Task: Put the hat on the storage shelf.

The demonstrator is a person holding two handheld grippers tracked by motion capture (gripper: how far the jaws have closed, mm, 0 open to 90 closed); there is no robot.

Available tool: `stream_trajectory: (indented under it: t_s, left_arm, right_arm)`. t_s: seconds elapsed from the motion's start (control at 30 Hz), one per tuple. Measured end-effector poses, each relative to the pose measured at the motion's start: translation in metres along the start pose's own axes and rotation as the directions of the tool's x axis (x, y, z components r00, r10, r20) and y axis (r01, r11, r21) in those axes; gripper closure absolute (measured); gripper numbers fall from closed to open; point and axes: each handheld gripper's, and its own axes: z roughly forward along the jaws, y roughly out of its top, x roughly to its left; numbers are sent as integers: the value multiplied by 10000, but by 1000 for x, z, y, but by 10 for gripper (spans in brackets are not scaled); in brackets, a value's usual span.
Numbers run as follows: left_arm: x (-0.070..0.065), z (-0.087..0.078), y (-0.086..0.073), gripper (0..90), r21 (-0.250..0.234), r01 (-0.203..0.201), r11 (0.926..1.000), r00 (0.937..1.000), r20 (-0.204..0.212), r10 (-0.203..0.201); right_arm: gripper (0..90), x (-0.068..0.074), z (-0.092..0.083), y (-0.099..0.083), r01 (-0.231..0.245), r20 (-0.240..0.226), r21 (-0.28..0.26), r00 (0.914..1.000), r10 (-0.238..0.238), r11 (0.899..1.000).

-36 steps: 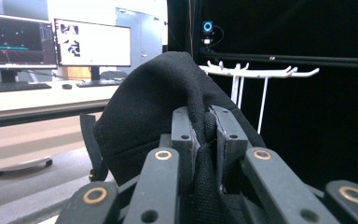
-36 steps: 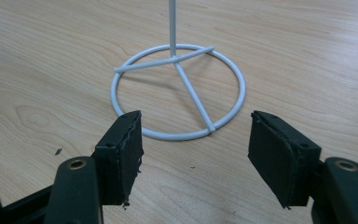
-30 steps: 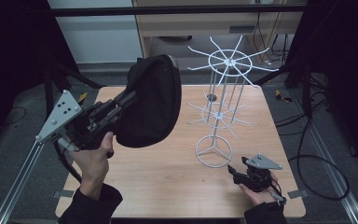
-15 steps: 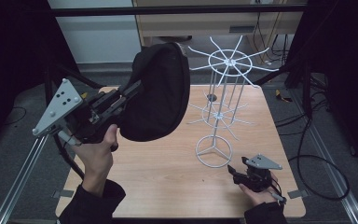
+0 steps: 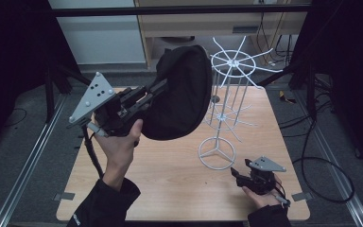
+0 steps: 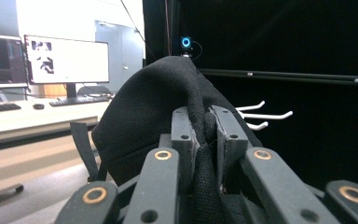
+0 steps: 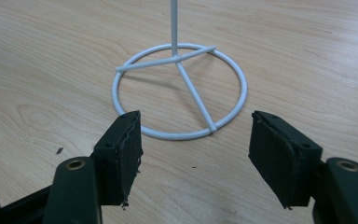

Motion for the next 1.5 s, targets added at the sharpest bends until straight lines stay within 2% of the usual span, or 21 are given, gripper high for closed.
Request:
stream_trajectory:
  t_s: [0.2, 0.5, 0.9, 1.27, 1.5]
  left_arm:
    - [8, 5, -13, 793, 116, 547, 9984, 9979, 339, -550]
    - [18, 4, -35, 781, 623, 795, 9949, 9956, 443, -823]
    - [23, 13, -63, 775, 1568, 726, 9850, 9967, 258, -776]
    - [23, 22, -78, 757, 2122, 677, 9749, 9974, 88, -712]
    - [22, 27, -82, 711, 2478, 520, 9674, 9986, -19, -532]
  right_arm:
    - [345, 0, 1, 0, 56, 11, 2, 10000, -56, 10000]
    - [344, 1, 0, 0, -48, -17, 59, 10000, 48, 10000]
    - [344, 1, 1, 0, 2, -30, 86, 10000, -1, 10000]
    - [343, 1, 1, -1, 41, -3, 101, 10000, -41, 9999]
    - [343, 1, 1, -1, 35, -4, 106, 10000, -35, 9999]
